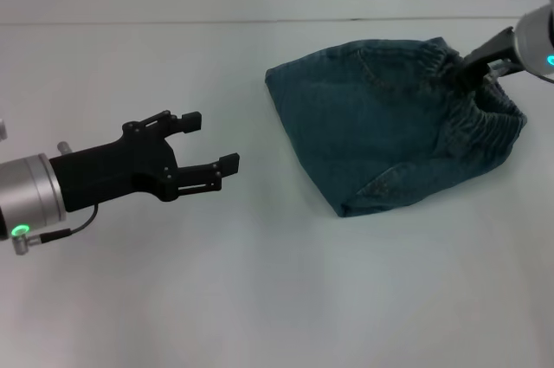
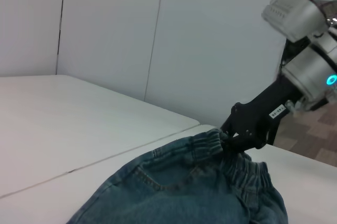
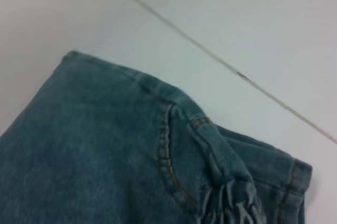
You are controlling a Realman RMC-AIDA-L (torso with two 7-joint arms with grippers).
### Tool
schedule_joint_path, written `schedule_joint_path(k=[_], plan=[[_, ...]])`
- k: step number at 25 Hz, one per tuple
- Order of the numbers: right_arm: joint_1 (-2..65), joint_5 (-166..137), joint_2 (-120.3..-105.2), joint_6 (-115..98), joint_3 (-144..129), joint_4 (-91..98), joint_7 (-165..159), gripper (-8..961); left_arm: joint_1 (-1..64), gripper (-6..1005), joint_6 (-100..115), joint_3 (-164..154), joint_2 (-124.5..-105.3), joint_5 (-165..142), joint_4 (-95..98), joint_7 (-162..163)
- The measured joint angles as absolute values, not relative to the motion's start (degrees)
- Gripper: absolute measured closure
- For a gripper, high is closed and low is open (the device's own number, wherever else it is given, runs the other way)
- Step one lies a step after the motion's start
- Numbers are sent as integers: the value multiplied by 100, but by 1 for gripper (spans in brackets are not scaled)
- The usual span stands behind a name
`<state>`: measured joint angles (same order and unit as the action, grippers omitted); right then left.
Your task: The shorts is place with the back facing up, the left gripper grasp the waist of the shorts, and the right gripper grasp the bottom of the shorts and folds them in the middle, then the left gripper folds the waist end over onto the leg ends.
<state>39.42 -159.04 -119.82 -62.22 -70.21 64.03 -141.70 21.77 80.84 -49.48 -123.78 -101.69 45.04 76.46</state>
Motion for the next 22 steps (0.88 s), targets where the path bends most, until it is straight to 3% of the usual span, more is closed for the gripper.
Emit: schedule_joint_path(k=[8,17,19,22], plan=[[3782,-15145,-11979,-5434,-6173,5573,-13772,849,2193,65,8053,-4948,-12369,-10205,4570,7670],[2985,-14505,-11955,-6057,-5683,6761,-13569,847,2139,65,8089,-4710,-12350,-10216,4571,7639],[2772,-14051,-11954,-6377,-5491,7108,-13316,649,2126,65,8093,-4678,-12349,-10217,4569,7630],[2574,-13264,-11950,-6911,-5055,7382,-12839,527,2116,65,8094,-4664,-12348,-10219,4564,7616]])
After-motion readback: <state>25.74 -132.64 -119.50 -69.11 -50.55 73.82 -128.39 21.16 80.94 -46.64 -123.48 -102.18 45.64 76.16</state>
